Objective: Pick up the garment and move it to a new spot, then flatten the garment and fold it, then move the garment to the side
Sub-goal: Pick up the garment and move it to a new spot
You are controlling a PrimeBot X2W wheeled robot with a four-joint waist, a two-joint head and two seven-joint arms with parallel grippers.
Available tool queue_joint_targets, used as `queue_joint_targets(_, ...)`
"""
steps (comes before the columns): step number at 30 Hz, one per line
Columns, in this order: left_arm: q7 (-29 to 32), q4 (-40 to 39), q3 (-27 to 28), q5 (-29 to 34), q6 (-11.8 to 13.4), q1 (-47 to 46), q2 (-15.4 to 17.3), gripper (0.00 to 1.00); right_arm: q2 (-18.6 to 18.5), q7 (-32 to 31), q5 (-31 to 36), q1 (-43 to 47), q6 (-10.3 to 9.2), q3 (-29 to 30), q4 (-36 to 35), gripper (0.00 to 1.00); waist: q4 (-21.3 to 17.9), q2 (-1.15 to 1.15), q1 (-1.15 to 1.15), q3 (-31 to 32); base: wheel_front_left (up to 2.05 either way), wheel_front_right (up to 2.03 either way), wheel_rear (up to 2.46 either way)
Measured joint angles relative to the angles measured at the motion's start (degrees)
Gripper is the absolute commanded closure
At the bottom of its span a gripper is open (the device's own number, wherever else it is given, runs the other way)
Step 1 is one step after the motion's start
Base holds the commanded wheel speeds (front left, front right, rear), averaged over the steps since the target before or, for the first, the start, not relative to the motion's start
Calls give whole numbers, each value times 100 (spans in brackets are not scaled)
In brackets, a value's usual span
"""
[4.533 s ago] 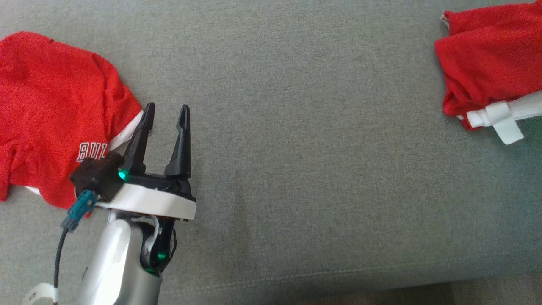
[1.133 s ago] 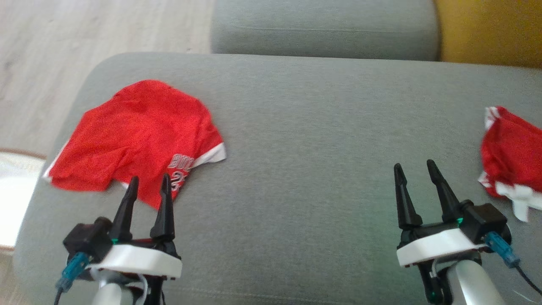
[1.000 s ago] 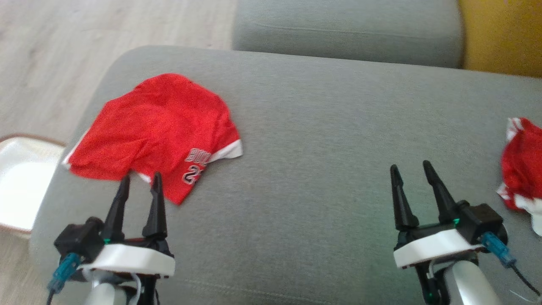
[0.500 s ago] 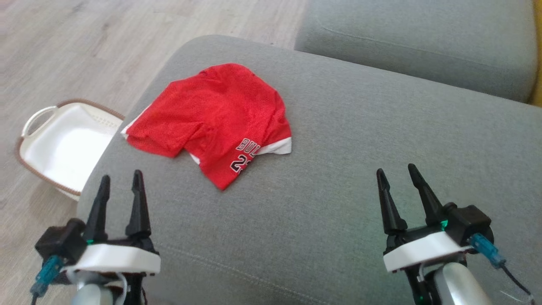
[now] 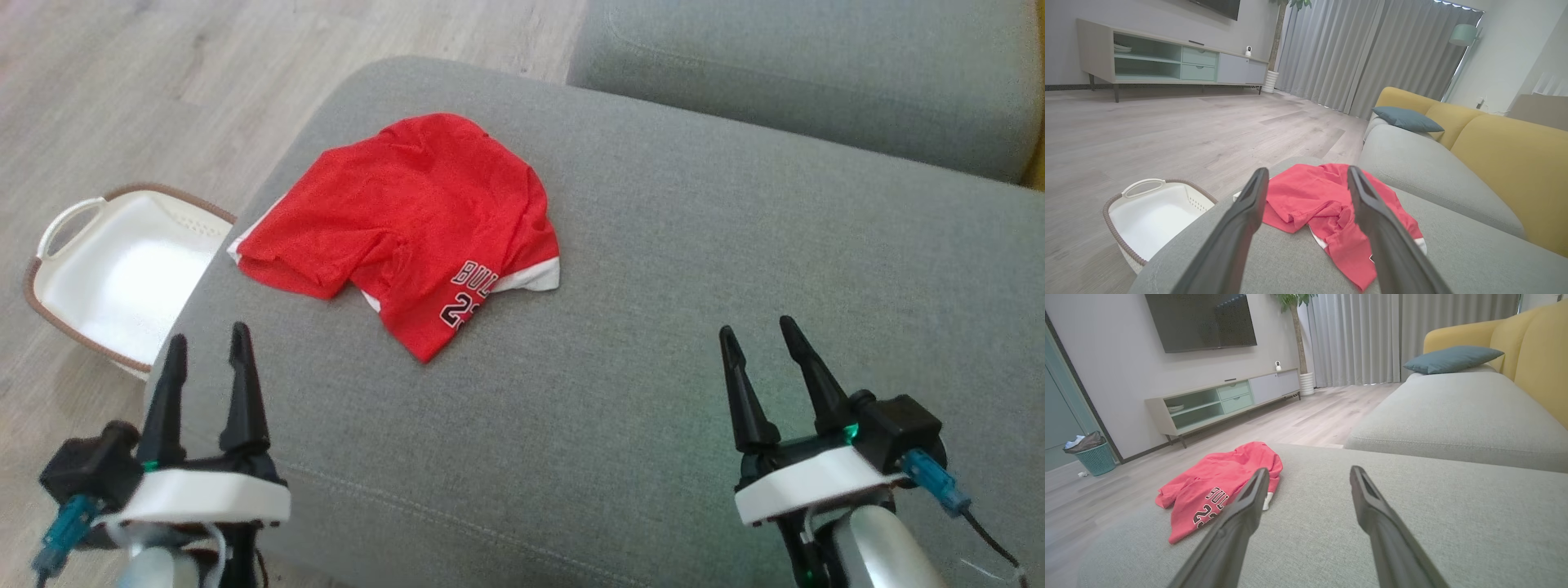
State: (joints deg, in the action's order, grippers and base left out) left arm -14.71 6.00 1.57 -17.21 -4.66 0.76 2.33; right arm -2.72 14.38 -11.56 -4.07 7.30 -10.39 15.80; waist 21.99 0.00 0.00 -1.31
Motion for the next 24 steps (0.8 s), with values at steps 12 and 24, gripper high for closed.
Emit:
queue_joint_targets(12,-1,472,465,355,-146,-1024,54,0,-1,0,356,-342,0,681,-125,0,-127,0,0,-685,0,0,0)
queue_joint_targets(24,1122,3003,-437,386,-275,-3211,954,0,-4,-264,1016,-870,0,1518,-965,0,-281,0,0,-1685,0,0,0)
